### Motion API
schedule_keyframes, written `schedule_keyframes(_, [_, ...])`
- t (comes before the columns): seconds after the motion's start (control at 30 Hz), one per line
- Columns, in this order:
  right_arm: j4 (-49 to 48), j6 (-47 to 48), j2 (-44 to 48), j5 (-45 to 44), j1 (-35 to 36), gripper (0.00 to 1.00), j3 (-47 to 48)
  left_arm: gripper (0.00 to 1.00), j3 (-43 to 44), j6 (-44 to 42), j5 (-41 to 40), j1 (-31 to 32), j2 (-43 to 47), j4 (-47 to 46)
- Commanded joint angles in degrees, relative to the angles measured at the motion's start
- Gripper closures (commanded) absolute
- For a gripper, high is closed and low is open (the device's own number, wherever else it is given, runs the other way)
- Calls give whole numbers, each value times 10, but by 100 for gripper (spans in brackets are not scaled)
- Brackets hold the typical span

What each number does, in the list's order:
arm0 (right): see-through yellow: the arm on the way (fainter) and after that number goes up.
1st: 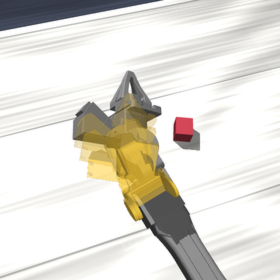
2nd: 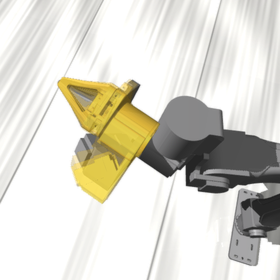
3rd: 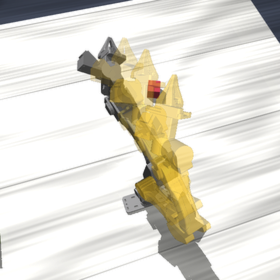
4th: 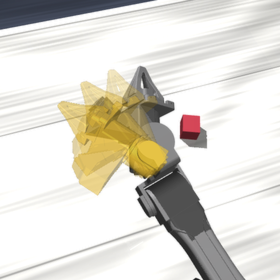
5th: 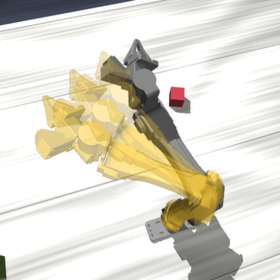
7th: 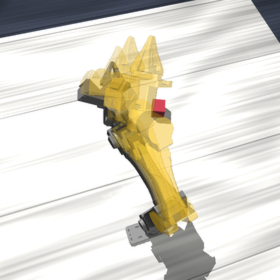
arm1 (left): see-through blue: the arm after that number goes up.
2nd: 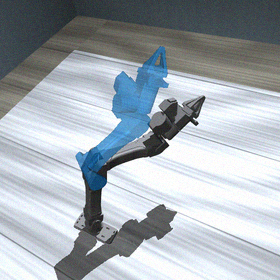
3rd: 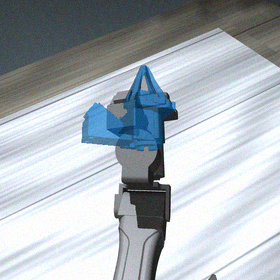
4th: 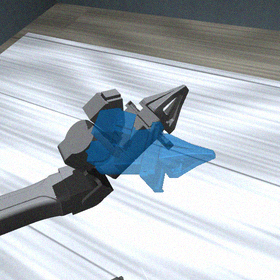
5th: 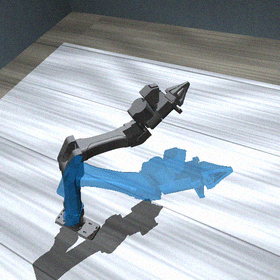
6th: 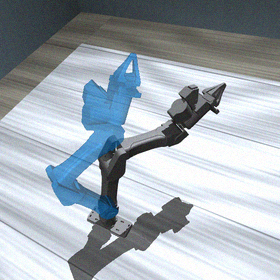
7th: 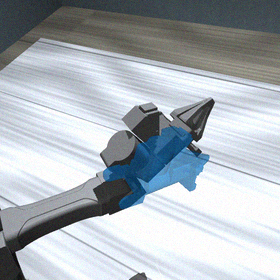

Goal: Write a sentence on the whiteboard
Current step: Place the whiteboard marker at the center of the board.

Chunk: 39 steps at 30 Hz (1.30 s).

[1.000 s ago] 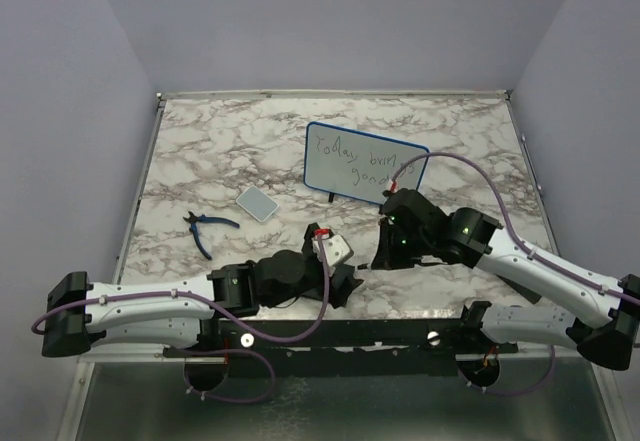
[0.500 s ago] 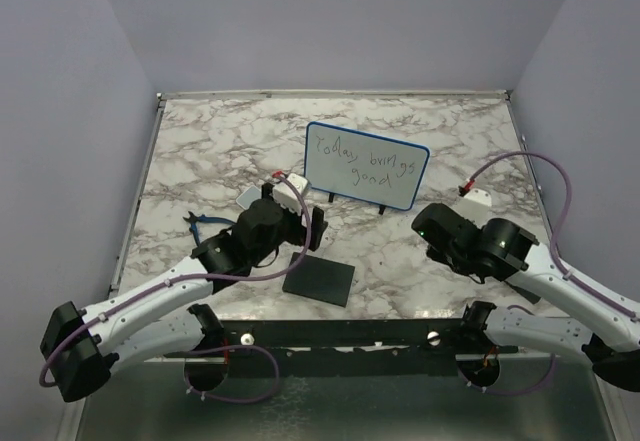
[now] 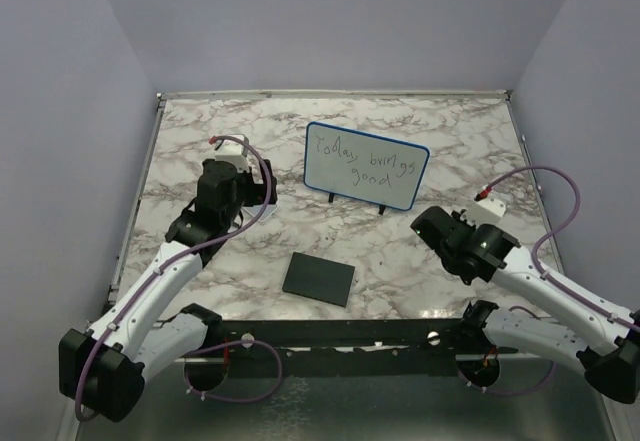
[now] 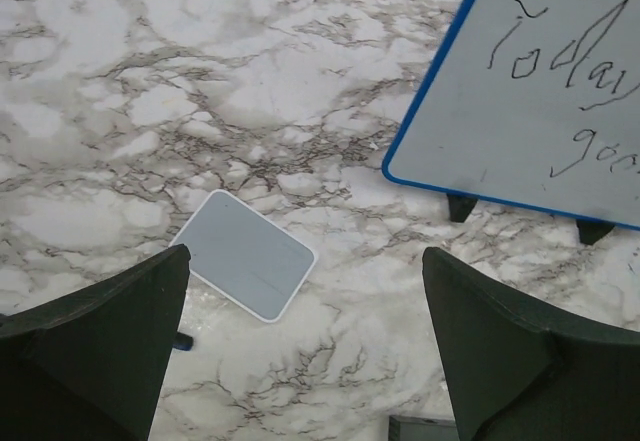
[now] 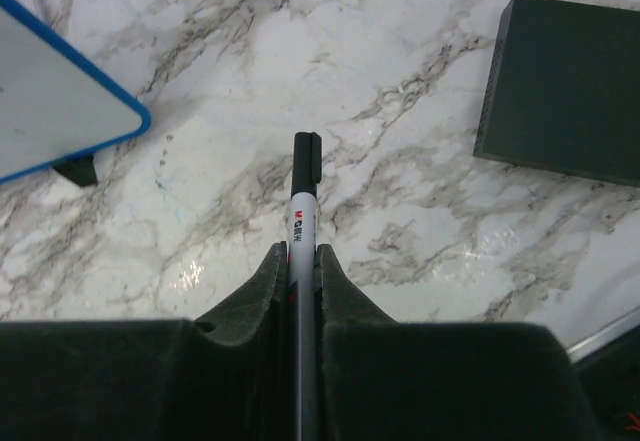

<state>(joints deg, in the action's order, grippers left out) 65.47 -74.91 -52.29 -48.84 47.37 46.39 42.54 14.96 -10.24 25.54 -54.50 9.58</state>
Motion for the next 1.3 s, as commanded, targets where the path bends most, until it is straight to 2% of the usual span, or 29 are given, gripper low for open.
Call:
schedule_keyframes(0.0, [-187, 130, -5, 3, -77, 100, -47, 1, 15, 1, 27, -42, -9, 15])
schedule_keyframes(0.07, [-287, 195, 4, 51, -119, 100, -79, 1, 11, 8, 32, -60, -11, 12])
schedule_keyframes(0.23, [-470, 282, -1, 65, -150, 100, -136, 1, 5, 2, -8, -76, 14, 17])
schedule_keyframes(0.33, [-531, 282, -39, 108, -181, 100, -154, 1, -1, 0, -11, -77, 22, 17])
schedule_keyframes(0.5, [-523, 213, -109, 86, -194, 100, -149, 1, -5, -1, -5, -78, 21, 18])
schedule_keyframes(0.7, [-545, 182, -162, 114, -214, 98, -160, 1, -6, -7, -17, -78, 29, 20])
schedule_keyframes(0.87, [-542, 159, -178, 134, -226, 85, -170, 1, -9, -4, -20, -78, 35, 24])
schedule_keyframes(0.97, [-540, 145, -184, 144, -233, 81, -176, 1, -8, -4, -23, -79, 37, 25])
schedule_keyframes(1.13, [-533, 132, -185, 149, -237, 67, -181, 1, -10, -3, -28, -80, 43, 25])
schedule_keyframes(1.27, [-530, 129, -182, 146, -238, 63, -184, 1, -11, -1, -28, -82, 45, 26])
